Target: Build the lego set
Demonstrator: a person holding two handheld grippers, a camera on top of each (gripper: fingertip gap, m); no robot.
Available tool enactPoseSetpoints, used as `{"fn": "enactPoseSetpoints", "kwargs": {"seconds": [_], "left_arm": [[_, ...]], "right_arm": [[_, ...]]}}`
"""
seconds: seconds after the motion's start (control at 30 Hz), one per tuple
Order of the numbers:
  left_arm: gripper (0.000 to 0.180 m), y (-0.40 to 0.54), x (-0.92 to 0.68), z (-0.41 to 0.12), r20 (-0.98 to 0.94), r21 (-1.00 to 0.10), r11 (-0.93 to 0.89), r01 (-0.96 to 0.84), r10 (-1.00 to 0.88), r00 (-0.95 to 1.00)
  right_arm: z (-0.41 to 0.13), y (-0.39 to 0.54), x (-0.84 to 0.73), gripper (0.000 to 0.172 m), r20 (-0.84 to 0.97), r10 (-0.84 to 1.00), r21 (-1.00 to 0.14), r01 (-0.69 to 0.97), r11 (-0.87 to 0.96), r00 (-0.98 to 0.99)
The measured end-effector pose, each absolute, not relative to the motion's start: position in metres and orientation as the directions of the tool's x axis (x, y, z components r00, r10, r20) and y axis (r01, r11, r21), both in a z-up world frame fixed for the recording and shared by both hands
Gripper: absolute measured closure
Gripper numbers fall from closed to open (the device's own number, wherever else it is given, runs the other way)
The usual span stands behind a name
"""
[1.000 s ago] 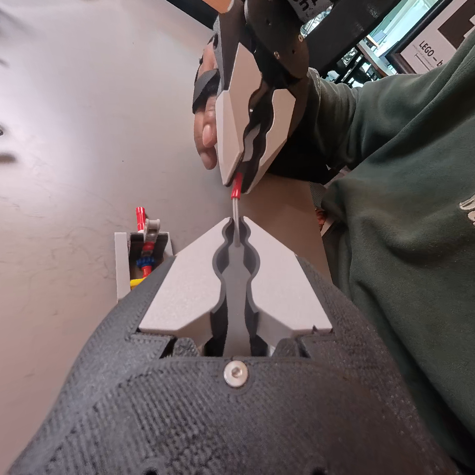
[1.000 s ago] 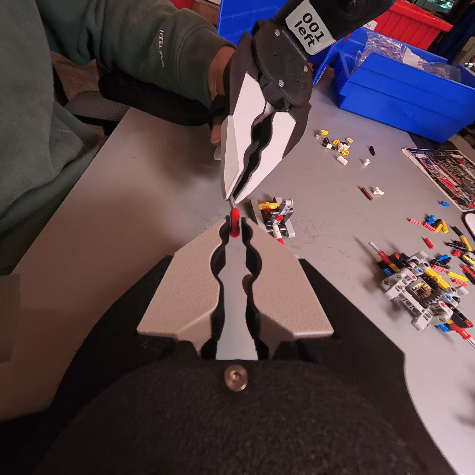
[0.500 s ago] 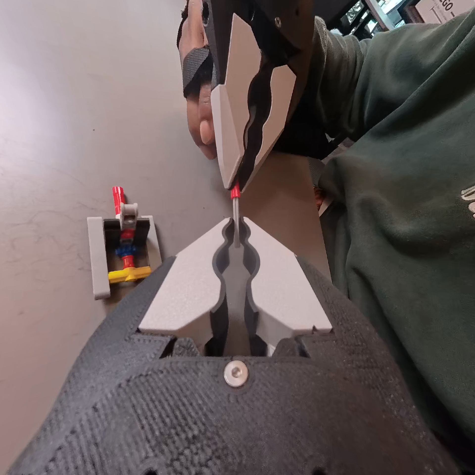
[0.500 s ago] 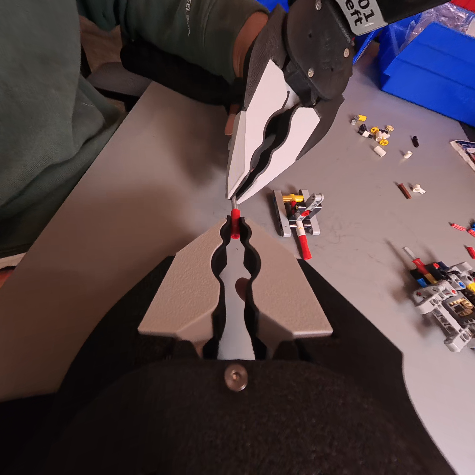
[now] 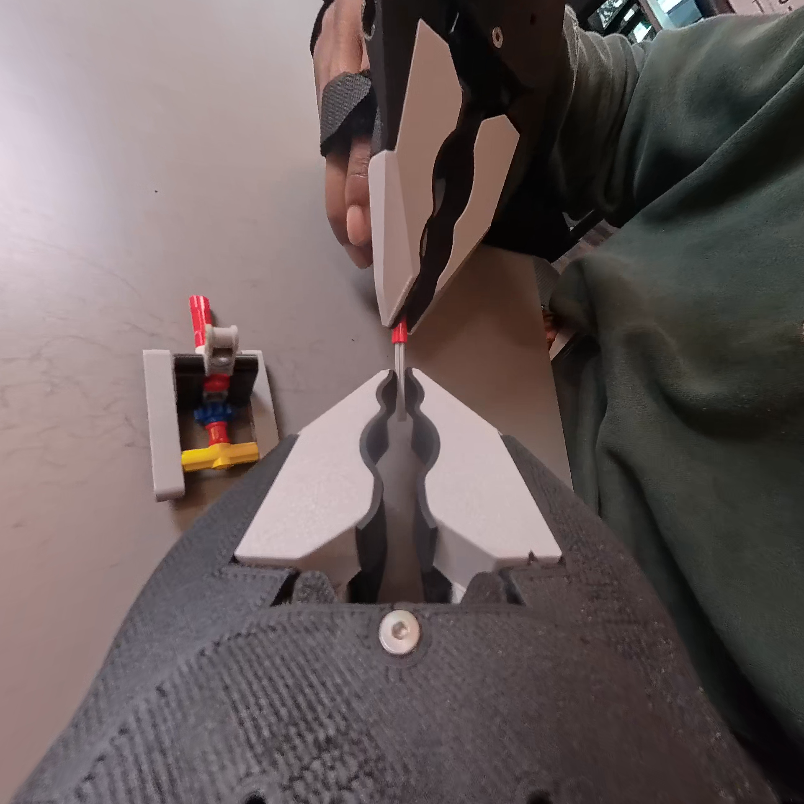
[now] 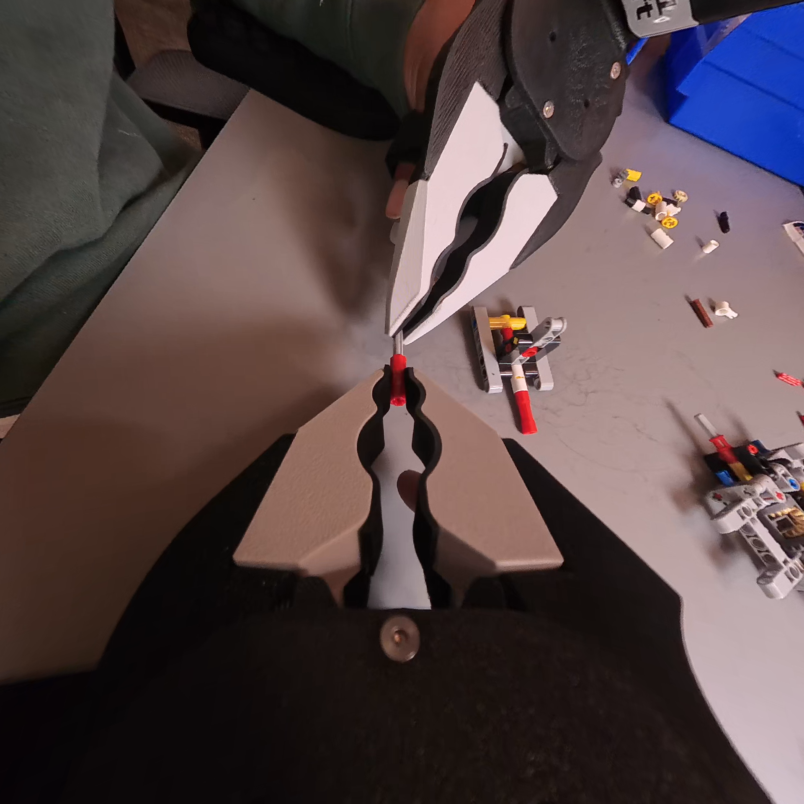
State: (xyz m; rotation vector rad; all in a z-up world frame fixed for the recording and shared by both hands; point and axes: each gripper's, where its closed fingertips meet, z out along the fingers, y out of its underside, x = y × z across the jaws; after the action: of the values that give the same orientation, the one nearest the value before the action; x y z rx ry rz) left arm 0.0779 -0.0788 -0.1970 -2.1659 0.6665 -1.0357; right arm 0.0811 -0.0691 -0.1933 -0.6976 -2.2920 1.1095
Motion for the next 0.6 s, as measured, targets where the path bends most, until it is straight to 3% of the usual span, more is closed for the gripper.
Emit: {"fn": "enactPoseSetpoints", "kwargs": {"seconds": [0.6], "left_arm": [[0.179,-0.0747,0.0763,-0.1996,0.478,-0.732,-0.664,-0.15,-0.658,0.582]], "right_arm": [[-0.1983,-0.0679,0.0768,0.168,0.214,0.651,-0.796,0.256,0.548,-0.728]]}}
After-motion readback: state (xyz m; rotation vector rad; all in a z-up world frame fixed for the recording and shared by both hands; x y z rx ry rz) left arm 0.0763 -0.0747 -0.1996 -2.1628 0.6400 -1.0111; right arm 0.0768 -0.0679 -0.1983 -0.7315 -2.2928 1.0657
